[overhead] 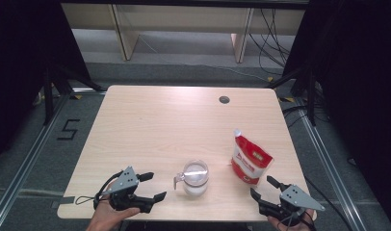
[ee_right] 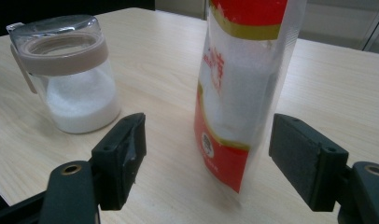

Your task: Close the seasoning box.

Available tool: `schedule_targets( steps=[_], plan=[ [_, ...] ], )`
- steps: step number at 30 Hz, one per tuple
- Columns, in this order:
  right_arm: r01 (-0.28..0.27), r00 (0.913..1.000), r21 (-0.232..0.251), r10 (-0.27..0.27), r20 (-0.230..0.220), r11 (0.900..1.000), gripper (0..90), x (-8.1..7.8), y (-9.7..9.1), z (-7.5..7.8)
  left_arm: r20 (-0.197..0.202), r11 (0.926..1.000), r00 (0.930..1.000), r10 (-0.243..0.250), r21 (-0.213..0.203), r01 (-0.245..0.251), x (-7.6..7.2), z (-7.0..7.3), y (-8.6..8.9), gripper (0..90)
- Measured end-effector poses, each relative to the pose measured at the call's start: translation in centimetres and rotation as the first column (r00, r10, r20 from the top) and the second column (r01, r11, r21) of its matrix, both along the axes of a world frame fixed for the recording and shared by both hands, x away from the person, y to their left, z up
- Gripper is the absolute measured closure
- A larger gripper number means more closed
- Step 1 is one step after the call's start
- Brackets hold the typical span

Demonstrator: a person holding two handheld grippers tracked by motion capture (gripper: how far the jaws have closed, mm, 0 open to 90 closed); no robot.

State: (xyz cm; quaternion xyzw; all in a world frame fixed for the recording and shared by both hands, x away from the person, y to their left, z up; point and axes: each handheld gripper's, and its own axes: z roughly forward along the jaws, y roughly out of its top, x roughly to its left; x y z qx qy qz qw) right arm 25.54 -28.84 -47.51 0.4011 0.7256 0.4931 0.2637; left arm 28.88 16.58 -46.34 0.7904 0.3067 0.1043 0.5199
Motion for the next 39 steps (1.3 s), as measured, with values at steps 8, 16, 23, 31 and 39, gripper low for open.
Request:
schedule_targets(
  steps=[8, 16, 23, 31, 39],
  plan=[
    [-0.008, 0.9999, -0.009, 0.008, 0.013, 0.9999, 27.4, 0.1, 0.0, 0.0, 0.006, 0.9997, 1.0, 0.003, 0.023, -0.003, -0.2, -0.5, 0.4, 20.3],
    [-0.009, 0.9999, -0.005, 0.009, 0.014, 1.0, 26.9, 0.2, -0.3, 0.1, 0.002, 0.9985, 0.9999, 0.014, 0.052, -0.014, -0.6, -1.0, 0.5, 19.4],
    [0.012, 0.9996, 0.009, -0.012, -0.027, 0.9999, 24.4, -0.4, -0.6, -0.1, -0.009, 0.9957, 0.9999, -0.008, 0.092, 0.009, -0.9, -1.7, 0.5, 18.4],
    [0.001, 0.9992, -0.03, -0.002, -0.04, 0.9995, 21.0, -0.3, -1.1, -0.6, -0.007, 0.9926, 0.9998, -0.021, 0.12, 0.021, -0.9, -2.2, 0.4, 17.0],
    [-0.008, 0.9979, -0.037, 0.005, -0.064, 0.9993, 20.4, -0.2, -1.2, -0.8, -0.003, 0.9924, 0.9995, -0.03, 0.119, 0.03, -0.9, -2.3, 0.5, 17.0]
  ],
)
